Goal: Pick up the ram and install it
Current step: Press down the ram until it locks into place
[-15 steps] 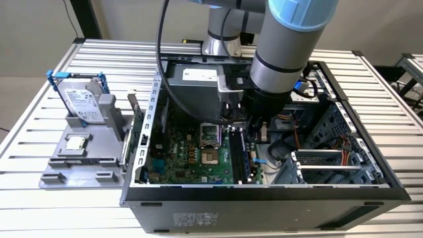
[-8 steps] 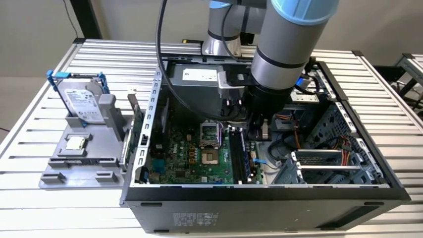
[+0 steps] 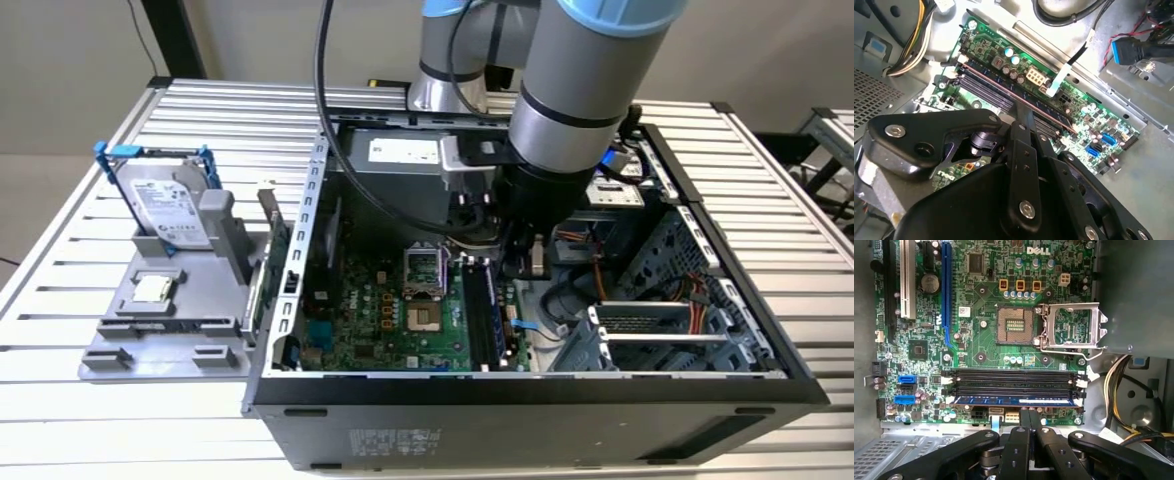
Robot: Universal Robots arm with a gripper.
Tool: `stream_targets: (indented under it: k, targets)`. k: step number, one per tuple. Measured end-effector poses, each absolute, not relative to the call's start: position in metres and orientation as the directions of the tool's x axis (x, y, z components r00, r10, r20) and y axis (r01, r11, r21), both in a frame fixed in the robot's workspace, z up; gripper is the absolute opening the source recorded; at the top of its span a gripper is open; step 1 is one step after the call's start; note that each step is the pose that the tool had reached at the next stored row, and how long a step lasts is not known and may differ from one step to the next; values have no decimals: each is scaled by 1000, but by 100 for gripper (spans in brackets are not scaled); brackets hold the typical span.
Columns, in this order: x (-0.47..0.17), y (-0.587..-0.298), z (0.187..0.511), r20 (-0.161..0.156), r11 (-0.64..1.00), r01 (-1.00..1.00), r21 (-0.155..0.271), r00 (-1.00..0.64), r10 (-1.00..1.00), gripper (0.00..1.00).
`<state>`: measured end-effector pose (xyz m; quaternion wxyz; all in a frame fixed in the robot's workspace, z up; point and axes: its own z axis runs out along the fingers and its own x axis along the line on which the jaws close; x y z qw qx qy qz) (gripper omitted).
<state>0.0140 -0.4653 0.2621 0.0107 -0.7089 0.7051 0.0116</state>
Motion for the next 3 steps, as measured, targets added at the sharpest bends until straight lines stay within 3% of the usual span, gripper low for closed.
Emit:
stream_targets:
  k: [3]
  targets:
    - [14,-465,262,-31,-5,-1000,1,5,-999,0]
